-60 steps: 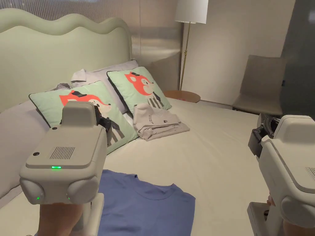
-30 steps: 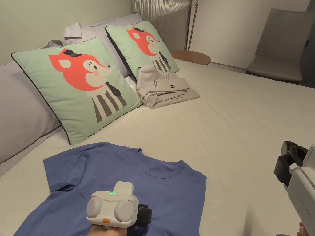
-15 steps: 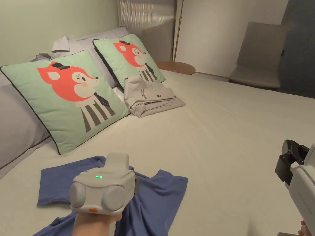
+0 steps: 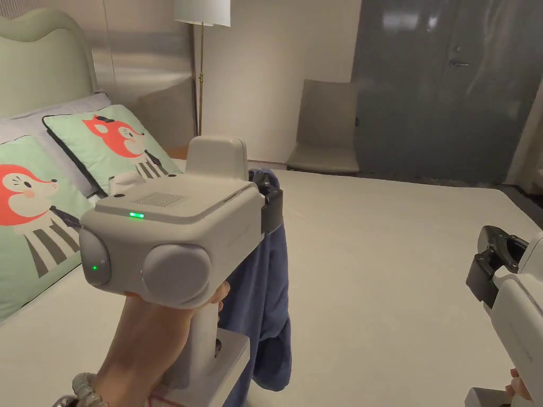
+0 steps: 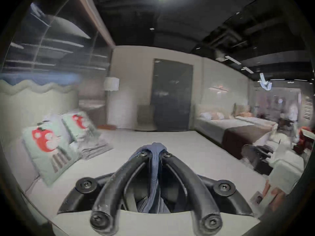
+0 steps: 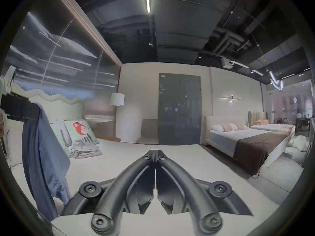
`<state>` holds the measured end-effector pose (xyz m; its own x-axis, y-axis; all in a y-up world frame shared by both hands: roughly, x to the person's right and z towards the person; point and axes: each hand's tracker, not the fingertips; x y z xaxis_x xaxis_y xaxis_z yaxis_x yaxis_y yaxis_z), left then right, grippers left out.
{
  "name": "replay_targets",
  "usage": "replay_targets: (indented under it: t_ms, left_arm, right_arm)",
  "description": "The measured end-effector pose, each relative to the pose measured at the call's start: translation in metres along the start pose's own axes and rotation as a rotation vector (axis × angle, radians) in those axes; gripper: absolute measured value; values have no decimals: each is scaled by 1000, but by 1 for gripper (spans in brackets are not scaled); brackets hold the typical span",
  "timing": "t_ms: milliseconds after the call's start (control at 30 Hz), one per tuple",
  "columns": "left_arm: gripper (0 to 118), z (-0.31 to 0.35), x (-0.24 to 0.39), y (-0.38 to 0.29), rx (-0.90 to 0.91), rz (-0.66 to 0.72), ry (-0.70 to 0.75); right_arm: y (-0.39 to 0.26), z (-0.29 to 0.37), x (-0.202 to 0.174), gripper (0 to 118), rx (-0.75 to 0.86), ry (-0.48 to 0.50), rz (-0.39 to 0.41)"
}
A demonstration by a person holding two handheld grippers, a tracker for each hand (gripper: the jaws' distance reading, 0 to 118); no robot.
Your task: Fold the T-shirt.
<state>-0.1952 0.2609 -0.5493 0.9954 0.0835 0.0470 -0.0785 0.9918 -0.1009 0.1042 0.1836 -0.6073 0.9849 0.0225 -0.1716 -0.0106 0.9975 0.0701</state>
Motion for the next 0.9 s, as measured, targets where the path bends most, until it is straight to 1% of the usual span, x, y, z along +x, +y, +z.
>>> replay_targets:
  t_ms: [67,167,267,333,400,500,600,700,767,833,867,900]
  left_arm:
    - [1,-14,26,-5,-15,-17,-64]
    - [1,-40,64,-33,-99,-16,-168]
    - [1,-70,98,-81,-243,21,-290]
    - [1,-89,121,-123,-351,30,-361]
    - [1,-105,142,-167,-471,29,-399]
    - [1,-118,169,-232,-629,-3,-455]
    - [1,-120,191,-283,-758,-61,-491]
    - [1,-121,204,-318,-843,-106,-476]
    - [1,-119,206,-327,-841,-102,-473]
    - [1,-119,202,-322,-827,-80,-472]
    - [2,-119,199,-317,-826,-70,-476]
    - [6,-116,195,-312,-808,-59,-482]
  right_arm:
    - [1,11,19,0,6,-44,4]
    - [0,27,48,0,5,-112,3]
    - [-4,42,75,0,-6,-177,9]
    - [-8,49,90,0,-18,-211,4]
    - [-13,55,99,0,-31,-232,0]
    - [-23,59,106,0,-54,-252,-3]
    - [-33,61,109,0,-80,-256,-6]
    - [-41,62,109,0,-99,-255,-3]
    - [-44,62,108,0,-108,-252,-2]
    - [-46,63,107,0,-114,-250,-2]
    - [-47,62,107,0,-117,-249,-2]
    - [-47,61,106,0,-119,-246,-3]
